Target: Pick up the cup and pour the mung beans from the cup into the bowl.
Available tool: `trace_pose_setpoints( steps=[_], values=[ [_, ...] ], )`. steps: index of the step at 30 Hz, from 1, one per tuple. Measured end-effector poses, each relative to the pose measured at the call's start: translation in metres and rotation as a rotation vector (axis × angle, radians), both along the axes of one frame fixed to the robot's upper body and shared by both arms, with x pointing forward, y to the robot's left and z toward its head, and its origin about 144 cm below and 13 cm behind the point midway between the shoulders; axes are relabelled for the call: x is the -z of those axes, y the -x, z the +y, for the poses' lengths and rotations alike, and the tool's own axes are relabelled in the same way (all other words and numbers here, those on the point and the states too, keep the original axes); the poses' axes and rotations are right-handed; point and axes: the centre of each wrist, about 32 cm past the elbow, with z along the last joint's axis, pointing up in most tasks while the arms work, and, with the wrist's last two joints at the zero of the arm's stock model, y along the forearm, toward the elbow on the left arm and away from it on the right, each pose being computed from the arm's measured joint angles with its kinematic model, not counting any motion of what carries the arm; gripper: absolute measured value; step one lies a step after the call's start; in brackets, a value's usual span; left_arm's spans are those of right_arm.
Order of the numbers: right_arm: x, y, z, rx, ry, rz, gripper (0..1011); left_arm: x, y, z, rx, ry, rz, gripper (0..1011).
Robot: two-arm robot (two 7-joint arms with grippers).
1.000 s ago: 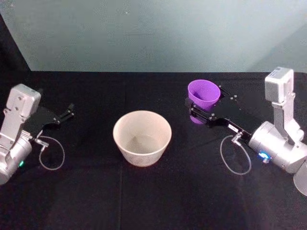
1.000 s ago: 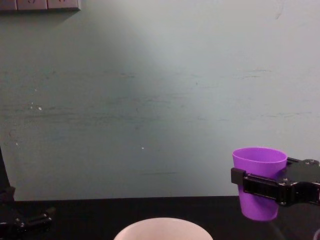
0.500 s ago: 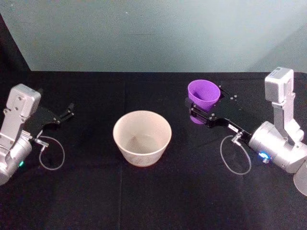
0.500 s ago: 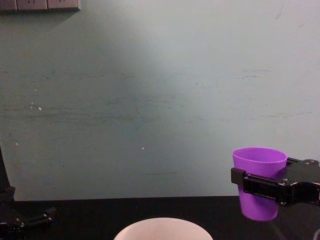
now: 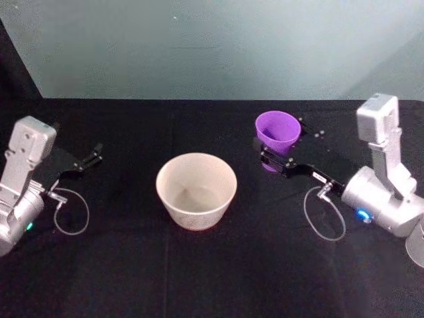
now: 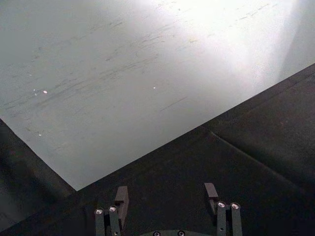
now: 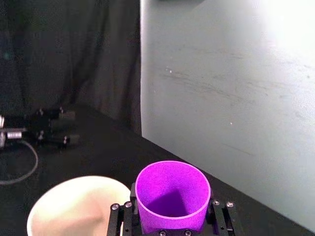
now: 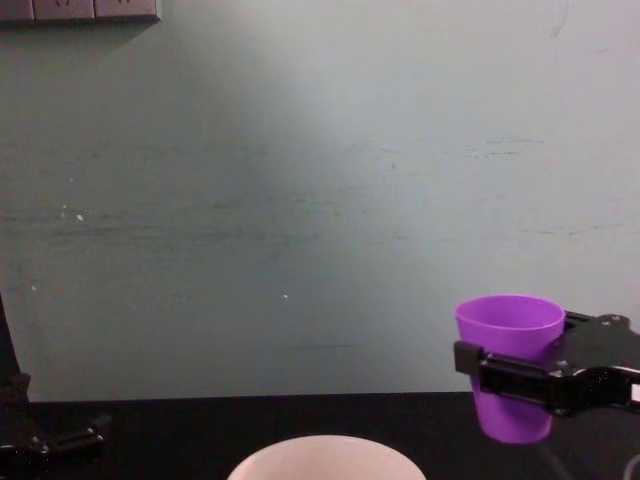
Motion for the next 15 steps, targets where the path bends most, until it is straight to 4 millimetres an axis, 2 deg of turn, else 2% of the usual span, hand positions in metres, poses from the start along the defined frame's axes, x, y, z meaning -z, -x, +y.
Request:
trace_pose_setpoints(
  steps=[15],
  values=[
    [-0.03, -0.001, 0.03, -0.018, 0.385, -0.167, 732, 0.0, 0.0, 0.0, 0.0, 0.0, 0.0, 1000]
  ],
)
